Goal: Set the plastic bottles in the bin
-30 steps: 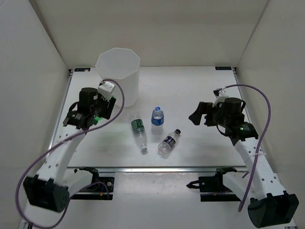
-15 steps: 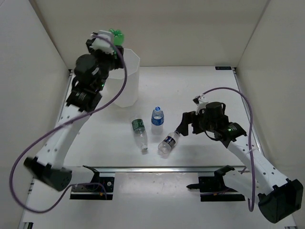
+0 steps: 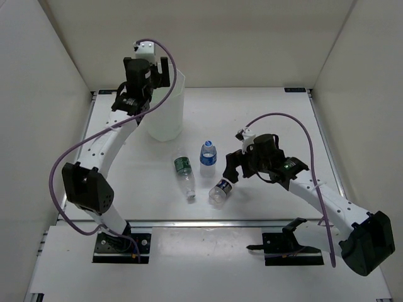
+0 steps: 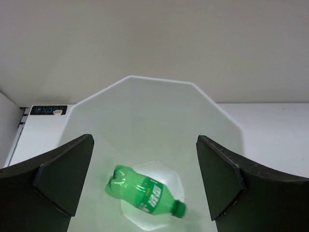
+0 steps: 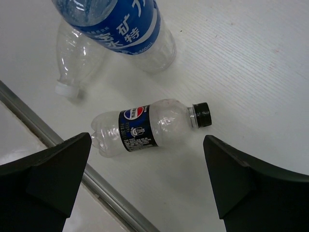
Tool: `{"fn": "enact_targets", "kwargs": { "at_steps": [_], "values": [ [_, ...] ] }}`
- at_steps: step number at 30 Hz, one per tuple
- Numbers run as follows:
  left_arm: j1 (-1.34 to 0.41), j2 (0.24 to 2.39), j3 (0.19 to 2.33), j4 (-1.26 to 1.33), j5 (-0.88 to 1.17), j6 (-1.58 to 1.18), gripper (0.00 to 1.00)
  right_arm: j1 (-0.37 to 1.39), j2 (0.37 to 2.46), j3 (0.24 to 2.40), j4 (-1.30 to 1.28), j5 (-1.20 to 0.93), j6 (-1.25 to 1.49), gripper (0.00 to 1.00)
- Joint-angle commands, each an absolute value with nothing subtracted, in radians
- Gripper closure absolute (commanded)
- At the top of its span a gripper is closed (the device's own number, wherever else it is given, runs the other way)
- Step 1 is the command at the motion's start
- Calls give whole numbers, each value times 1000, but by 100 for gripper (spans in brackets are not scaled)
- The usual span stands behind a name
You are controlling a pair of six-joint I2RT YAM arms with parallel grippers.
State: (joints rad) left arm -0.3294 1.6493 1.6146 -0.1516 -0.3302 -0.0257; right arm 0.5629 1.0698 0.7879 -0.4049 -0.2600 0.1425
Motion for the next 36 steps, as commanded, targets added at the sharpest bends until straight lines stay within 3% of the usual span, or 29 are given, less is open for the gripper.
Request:
{"fn": "enact_targets", "kwargs": {
  "at_steps": [1,6,9,12,19,22,24,27,28,29,30,36],
  "values": [
    [-368,1536,1765,-236,-374,-75,1,580,1081,854,-324,-227,104,1],
    [-361,1324,1712,-426,-451,-213,1,635,1130,864,-226,-190,92,1],
    [-298,1183,1579,-630,-422,-384,1,666,1186,896,-177,-187,77,1],
    [-241,1005,1266,-742,-350,-484,2,681,1274,945,-144,-178,49,1],
    [-255,780,1085,-1006,-419,-590,2,690,1419,1045,-42,-130,15,1],
    [-241,738,1057,-1035,-396,-589,2,689,1466,1058,-14,-147,29,8],
    [-245,736,1057,-1054,-408,-591,1,699,1473,1061,-14,-152,19,25],
    [-278,730,1057,-1058,-417,-598,2,733,1477,1081,-60,-92,28,62],
    [-279,726,1048,-1052,-407,-601,2,742,1465,1088,-64,-81,28,70],
    [-273,723,1040,-1045,-381,-600,2,747,1459,1086,-71,-59,15,95],
    [-276,716,1023,-1026,-365,-600,1,762,1444,1088,-63,-42,14,100],
    [-275,747,1006,-985,-331,-581,2,746,1419,1281,-119,55,-99,97]
  ]
}}
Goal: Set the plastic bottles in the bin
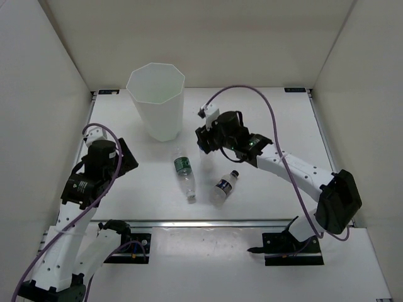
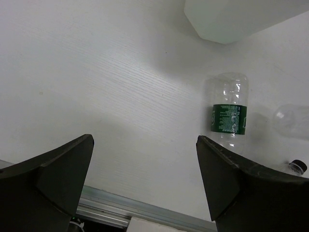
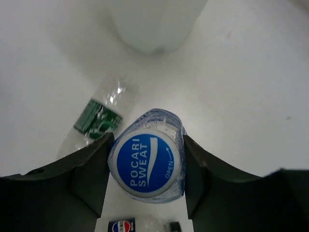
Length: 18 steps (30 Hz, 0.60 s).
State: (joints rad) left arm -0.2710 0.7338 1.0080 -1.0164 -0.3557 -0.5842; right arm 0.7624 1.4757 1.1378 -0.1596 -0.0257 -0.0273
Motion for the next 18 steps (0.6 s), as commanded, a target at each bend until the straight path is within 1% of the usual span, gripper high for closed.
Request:
{"fn": "enact_targets", "kwargs": {
  "at_steps": [1,3,5,8,10,12,14,16,17,18],
  "values": [
    [-276,755,1006,-980,-337,-575,2,744,1433,1360,-127,69,-133,97],
    [-262,764,1000,-969,-333,-559,2,741,1454,1553,-173,77,-185,95],
    [-255,773,997,-954,-342,-549,1,745,1497,1700,-202,86,-204,96],
    [-244,791,988,-943,-350,-531,1,726,1554,1846,-151,7,-175,95],
    [-236,807,985,-937,-344,-526,1,719,1606,1966,-156,-118,-164,95],
    [-235,824,977,-937,-347,-526,1,723,1710,2061,-166,-173,-146,95],
    [-232,830,976,-924,-338,-526,1,729,1787,2150,-160,-187,-141,95],
    [-232,836,971,-908,-312,-511,2,730,1906,2285,-167,-215,-143,95],
    [-230,838,973,-913,-313,-512,1,729,1936,2313,-161,-212,-129,94],
    [-227,835,970,-913,-314,-521,1,712,1991,2362,-152,-260,-98,93]
  ]
}}
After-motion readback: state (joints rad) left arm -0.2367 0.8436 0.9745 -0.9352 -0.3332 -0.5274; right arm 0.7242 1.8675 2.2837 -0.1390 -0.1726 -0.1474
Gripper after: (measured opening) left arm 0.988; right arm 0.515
